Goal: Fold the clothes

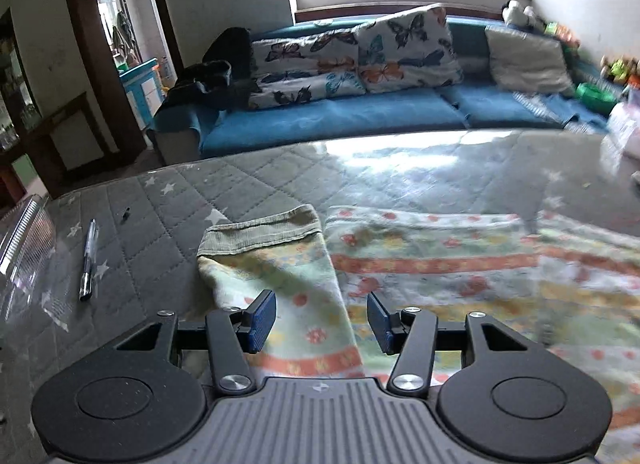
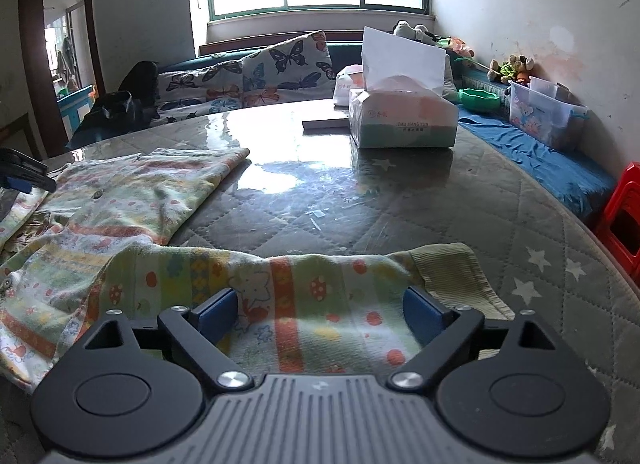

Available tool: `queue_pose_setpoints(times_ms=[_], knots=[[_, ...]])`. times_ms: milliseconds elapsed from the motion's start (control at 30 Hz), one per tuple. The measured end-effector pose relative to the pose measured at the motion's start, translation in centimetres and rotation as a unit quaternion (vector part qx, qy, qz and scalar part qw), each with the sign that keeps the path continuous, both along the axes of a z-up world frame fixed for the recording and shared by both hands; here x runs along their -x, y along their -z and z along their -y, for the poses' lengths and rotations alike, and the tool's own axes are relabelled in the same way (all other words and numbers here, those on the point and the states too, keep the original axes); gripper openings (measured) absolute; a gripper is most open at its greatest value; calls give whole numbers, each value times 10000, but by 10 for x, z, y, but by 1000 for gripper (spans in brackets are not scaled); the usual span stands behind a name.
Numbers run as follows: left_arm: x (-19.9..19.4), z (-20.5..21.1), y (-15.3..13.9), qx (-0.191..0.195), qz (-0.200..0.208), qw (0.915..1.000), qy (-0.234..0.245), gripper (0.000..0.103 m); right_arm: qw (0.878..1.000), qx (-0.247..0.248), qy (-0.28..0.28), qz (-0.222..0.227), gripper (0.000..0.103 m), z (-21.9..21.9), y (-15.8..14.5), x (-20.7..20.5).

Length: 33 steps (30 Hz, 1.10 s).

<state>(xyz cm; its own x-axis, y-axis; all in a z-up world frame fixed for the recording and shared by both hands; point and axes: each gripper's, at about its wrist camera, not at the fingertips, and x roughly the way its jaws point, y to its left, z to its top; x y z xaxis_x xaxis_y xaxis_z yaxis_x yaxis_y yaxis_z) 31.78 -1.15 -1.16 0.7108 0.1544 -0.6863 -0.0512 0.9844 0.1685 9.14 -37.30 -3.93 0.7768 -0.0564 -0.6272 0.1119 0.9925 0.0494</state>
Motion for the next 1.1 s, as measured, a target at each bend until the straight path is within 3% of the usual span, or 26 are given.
queue_pose_setpoints(times_ms=[167, 267, 633, 900, 1100], knots=[[-3, -17, 6, 64, -48, 10000, -49, 14, 10000, 8, -16, -6, 94, -1, 0, 0], [5, -32, 0, 209, 41, 9997, -131, 6, 10000, 7, -15, -2, 94, -1, 0, 0], [77, -120, -37, 549, 640, 9913, -1006, 1, 10000, 57, -15, -24, 94, -1, 0, -1], [152, -185, -27, 853, 645, 9778, -1799, 1, 9999, 129, -36, -67, 95, -1, 0, -2], [205, -203, -22, 1205, 807, 9644, -2211, 1, 9997, 177, -79, -126, 96, 7, 0, -11]])
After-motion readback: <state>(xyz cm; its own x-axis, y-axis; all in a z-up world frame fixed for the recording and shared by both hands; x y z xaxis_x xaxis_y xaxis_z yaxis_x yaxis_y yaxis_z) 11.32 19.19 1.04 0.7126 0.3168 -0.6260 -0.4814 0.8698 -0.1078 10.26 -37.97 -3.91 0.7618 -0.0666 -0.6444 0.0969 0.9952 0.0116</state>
